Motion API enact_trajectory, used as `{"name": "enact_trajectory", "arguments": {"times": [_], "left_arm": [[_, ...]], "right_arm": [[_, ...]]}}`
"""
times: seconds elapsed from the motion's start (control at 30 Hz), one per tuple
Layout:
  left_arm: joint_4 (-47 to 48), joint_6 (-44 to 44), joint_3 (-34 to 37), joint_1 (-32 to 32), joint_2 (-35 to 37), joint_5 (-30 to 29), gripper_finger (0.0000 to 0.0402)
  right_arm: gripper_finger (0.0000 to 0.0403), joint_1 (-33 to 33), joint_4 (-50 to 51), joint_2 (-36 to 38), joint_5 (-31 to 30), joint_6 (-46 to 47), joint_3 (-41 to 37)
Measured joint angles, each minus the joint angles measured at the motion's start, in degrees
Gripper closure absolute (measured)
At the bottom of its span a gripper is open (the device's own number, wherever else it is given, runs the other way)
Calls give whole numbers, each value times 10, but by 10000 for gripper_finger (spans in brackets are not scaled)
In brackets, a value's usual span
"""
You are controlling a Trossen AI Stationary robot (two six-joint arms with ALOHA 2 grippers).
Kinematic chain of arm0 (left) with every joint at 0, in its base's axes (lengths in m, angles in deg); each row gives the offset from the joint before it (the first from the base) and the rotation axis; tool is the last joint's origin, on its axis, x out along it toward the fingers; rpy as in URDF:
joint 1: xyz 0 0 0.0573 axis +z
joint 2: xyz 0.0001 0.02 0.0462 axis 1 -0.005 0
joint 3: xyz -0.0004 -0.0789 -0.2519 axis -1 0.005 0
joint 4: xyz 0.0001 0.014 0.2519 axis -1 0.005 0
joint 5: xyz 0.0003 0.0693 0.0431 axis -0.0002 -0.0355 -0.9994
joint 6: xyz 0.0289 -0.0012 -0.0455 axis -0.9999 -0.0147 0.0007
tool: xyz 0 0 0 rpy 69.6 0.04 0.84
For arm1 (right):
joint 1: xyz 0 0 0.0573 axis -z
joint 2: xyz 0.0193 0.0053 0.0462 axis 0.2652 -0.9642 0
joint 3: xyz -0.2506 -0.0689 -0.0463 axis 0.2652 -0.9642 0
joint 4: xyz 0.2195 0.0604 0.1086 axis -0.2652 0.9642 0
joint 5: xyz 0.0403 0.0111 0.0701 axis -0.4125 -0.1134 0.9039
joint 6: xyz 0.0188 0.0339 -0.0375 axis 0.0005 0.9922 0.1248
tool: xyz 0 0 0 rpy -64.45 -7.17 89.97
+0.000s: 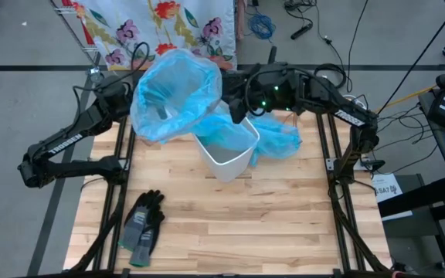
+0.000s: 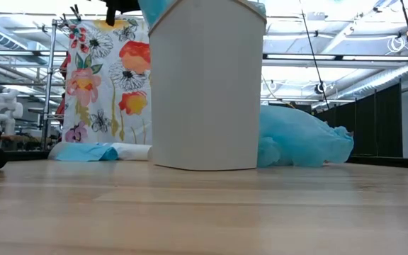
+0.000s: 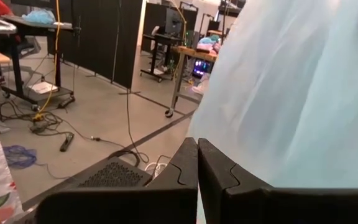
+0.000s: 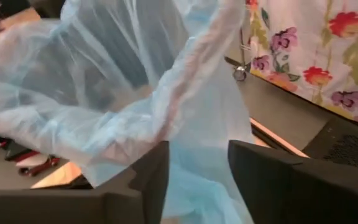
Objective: Place trash/remove bag and relplace
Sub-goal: Put the trash bag into the trash bin
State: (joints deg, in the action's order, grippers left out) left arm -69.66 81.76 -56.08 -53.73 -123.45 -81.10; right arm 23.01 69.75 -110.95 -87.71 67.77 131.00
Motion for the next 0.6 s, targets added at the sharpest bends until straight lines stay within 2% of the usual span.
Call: {"name": "enact_trajectory", "arguments": {"times": [0.13, 0.23, 0.6], "left_arm": [[18, 0, 0, 0, 0, 0, 401], [31, 0, 0, 0, 0, 0, 401], [31, 0, 0, 0, 0, 0, 401]], "right_arm": [[212, 3, -31, 2, 43, -5, 0], [199, 5, -38, 7, 50, -9, 0], [195, 14, -41, -17, 41, 0, 0]]}}
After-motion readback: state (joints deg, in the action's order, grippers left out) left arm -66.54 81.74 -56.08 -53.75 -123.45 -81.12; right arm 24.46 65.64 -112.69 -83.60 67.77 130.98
